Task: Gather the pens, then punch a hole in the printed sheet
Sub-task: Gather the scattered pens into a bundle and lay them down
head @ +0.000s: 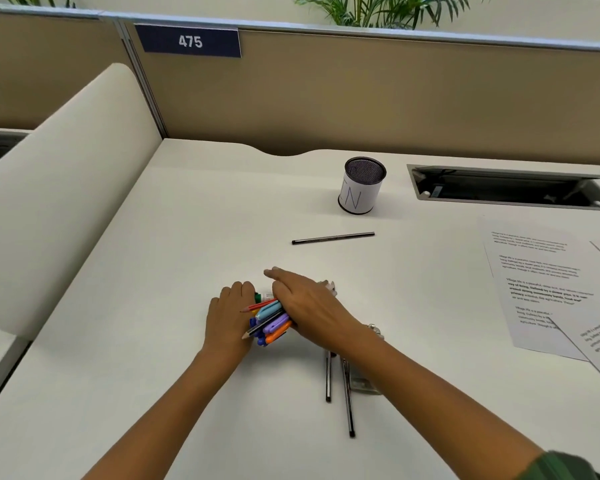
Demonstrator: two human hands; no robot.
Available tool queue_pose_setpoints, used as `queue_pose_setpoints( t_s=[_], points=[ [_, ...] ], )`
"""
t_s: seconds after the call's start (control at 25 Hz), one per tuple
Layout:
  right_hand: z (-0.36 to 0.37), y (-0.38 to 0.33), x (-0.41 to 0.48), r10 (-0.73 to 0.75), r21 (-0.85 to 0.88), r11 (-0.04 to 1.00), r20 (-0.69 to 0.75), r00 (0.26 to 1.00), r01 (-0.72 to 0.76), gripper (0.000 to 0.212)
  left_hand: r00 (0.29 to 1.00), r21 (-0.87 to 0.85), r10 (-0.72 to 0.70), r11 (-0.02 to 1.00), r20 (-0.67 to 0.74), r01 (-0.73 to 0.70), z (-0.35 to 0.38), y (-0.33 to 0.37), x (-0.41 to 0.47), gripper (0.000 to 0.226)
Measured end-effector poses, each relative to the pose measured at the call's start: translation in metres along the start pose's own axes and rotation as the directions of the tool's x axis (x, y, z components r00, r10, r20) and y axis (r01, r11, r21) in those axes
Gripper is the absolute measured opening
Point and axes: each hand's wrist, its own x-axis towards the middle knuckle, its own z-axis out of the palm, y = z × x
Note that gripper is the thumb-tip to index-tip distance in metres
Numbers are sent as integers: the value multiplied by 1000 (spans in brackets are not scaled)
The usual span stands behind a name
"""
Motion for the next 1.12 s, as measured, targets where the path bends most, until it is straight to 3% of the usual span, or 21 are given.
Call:
queue_pose_setpoints(
  t_s=[0.16,0.28,0.4,0.48,0.56,0.64,0.72,0.88,1.04,1.12],
  points=[
    [2,5,3,26,-28,999,30,999,-26,25,999,-270,39,962,-18,-43,-14,-1,-11,14],
    [0,8,5,39,41,998,-22,999,-38,26,997,-358,70,930,-36,-78,-28,3,-7,11],
    [0,9,2,160,216,967,-94,983,-137,39,966,-495,64,849,-252,-186,-45,2,-6,23],
    [-3,3,1,334,434,869,-157,929,-239,38,914,-633,-45,735,-404,-244,-50,-1,-9,16],
    [-2,-6,1,540,741,639,-239,807,-208,28,889,-712,-161,665,-429,-223,-45,-1,-13,24],
    [1,-14,1,716,906,409,-244,654,-110,29,901,-736,-217,660,-376,-148,-31,-2,-17,26],
    [6,-17,0,796,946,307,-196,573,-104,27,919,-741,-236,666,-316,-84,-17,-3,-21,25],
    [20,-21,-4,838,945,278,-152,523,-171,29,911,-730,-286,683,-296,-23,0,-5,-28,21],
    [26,-25,-7,797,954,277,-160,583,-117,35,913,-700,-300,714,-276,23,8,4,-35,18],
    [22,-23,-5,829,952,276,-166,534,-132,28,922,-667,-279,745,-269,31,11,14,-40,16]
  ],
)
